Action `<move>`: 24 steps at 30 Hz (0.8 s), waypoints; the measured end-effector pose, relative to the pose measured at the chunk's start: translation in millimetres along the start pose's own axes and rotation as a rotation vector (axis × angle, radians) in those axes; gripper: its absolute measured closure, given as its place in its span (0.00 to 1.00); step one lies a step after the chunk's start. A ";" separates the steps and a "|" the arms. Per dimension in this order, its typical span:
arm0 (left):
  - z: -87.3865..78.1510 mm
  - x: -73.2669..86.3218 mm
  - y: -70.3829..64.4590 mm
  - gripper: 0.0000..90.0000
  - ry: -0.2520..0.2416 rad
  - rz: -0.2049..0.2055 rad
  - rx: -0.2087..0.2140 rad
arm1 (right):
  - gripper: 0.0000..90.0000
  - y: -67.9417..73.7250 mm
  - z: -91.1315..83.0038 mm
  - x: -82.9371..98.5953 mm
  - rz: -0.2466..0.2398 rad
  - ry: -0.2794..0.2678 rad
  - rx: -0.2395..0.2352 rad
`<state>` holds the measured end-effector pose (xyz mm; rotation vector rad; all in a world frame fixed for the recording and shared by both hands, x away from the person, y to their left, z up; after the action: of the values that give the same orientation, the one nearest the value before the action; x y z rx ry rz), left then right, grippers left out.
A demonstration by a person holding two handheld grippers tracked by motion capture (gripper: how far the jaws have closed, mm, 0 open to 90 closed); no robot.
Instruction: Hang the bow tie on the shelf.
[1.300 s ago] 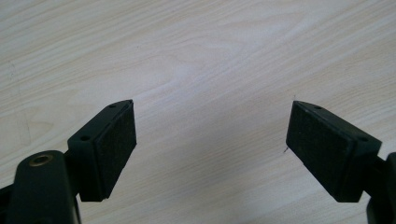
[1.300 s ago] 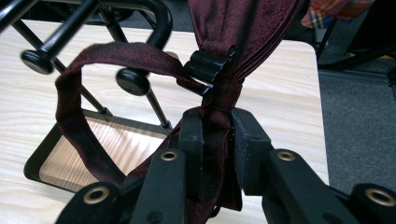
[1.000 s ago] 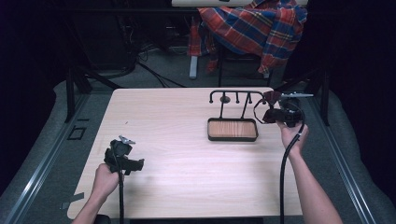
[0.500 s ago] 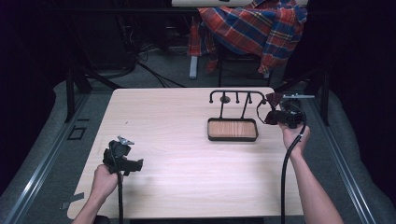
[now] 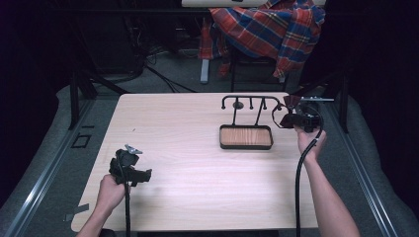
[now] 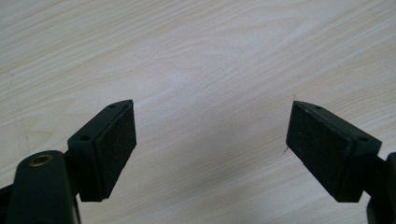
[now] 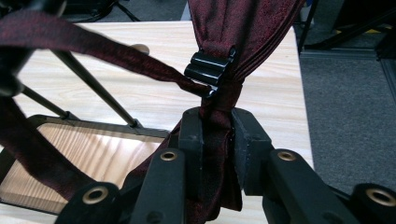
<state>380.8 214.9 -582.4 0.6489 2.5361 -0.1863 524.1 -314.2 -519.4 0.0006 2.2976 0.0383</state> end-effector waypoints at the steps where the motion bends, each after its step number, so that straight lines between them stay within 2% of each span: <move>1: 0.0 0.0 0.0 0.18 0.000 0.000 0.000 | 0.83 0.0 0.0 0.0 0.000 0.000 0.000; 5: 0.8 0.5 -1.4 0.18 0.004 0.005 0.004 | 0.83 4.1 1.9 -0.4 -0.023 0.002 -0.007; 8: 0.6 1.5 -1.1 0.18 0.008 0.007 0.004 | 0.83 5.5 4.1 -0.3 -0.025 0.018 -0.009; 10: 0.7 2.1 -0.6 0.18 0.009 0.002 0.005 | 0.83 7.7 7.8 -1.7 -0.009 0.017 -0.016; 12: 0.8 3.0 0.0 0.18 0.011 -0.002 0.002 | 0.83 9.6 11.0 -2.4 -0.017 0.025 -0.021; 14: 0.3 4.0 0.4 0.18 0.011 -0.003 0.004 | 0.83 10.8 12.5 -5.0 -0.006 0.006 -0.024; 15: -0.3 5.3 1.4 0.18 0.011 -0.007 0.002 | 0.83 9.5 10.6 -8.3 0.002 -0.021 -0.031; 16: -0.3 5.3 1.4 0.18 0.011 -0.007 0.002 | 0.83 9.5 10.6 -8.3 0.002 -0.021 -0.031; 20: -2.0 7.5 3.0 0.18 0.011 -0.013 -0.001 | 0.83 11.7 3.6 -15.5 0.004 -0.081 -0.030; 22: -2.8 7.8 3.1 0.18 0.010 -0.012 -0.001 | 0.82 14.0 3.8 -15.4 -0.002 -0.071 -0.032; 24: -3.0 7.2 2.8 0.18 0.007 -0.010 0.001 | 0.82 16.9 9.1 -9.9 -0.011 -0.036 -0.036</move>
<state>375.3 221.1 -583.5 0.6381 2.5471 -0.1888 537.3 -297.2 -517.6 -0.0292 2.2602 0.0733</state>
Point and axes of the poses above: each handheld gripper's, and its own axes: z roughly forward along the jaws, x roughly out of its underside, y roughly to its left, the point moved 8 cm from there along z, roughly forward along the jaws, and after that the axes turned 8 degrees about x, right-handed, at the moved point
